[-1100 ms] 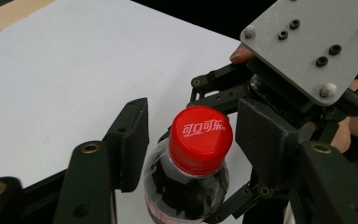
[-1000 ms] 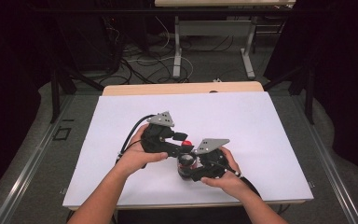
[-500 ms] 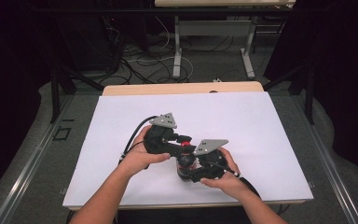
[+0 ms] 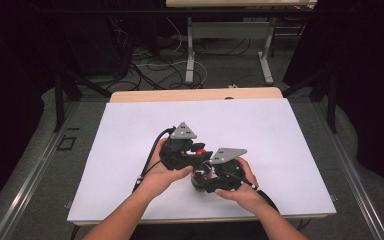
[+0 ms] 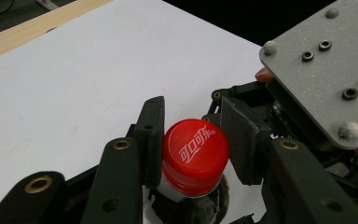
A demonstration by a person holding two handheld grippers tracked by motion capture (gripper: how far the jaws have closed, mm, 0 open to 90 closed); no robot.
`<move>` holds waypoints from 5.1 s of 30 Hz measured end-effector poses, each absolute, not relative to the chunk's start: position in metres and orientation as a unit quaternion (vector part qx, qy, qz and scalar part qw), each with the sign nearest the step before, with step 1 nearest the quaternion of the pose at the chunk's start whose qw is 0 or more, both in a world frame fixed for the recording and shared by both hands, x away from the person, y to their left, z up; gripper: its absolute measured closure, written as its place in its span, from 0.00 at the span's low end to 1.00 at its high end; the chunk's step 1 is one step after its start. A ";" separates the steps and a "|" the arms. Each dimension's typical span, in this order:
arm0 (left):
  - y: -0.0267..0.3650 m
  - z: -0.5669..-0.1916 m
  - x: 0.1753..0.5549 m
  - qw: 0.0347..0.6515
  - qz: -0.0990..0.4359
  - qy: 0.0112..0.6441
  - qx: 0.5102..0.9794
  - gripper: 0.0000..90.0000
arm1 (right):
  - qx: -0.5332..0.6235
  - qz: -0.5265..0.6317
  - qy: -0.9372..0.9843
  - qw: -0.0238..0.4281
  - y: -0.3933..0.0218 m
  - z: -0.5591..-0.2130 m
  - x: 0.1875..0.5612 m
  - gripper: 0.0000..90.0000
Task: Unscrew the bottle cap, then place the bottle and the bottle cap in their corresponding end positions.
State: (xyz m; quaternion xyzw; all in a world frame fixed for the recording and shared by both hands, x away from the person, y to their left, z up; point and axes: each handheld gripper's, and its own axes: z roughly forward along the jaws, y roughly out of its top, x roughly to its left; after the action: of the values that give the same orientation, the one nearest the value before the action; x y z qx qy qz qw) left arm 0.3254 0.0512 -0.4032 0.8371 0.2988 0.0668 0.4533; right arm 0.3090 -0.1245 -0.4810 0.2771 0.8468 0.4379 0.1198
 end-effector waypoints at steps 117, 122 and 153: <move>0.048 -0.401 0.328 0.456 0.070 0.267 0.846 0.68 | 0.266 0.447 0.846 0.116 -0.123 -0.479 0.308 0.33; 0.044 -0.401 0.326 0.454 0.080 0.302 0.834 0.68 | 0.275 0.445 0.843 0.123 -0.123 -0.479 0.308 0.33; 0.111 -0.421 0.352 0.440 0.121 0.403 0.793 0.68 | 0.334 0.434 0.821 0.161 -0.143 -0.480 0.337 0.33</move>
State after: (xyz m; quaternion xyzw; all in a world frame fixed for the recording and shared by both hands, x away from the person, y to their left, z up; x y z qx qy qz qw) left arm 0.3517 0.1113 -0.4214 0.7931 0.4033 0.1208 0.4402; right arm 0.3367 -0.1434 -0.4804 0.3340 0.8209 0.4345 0.1608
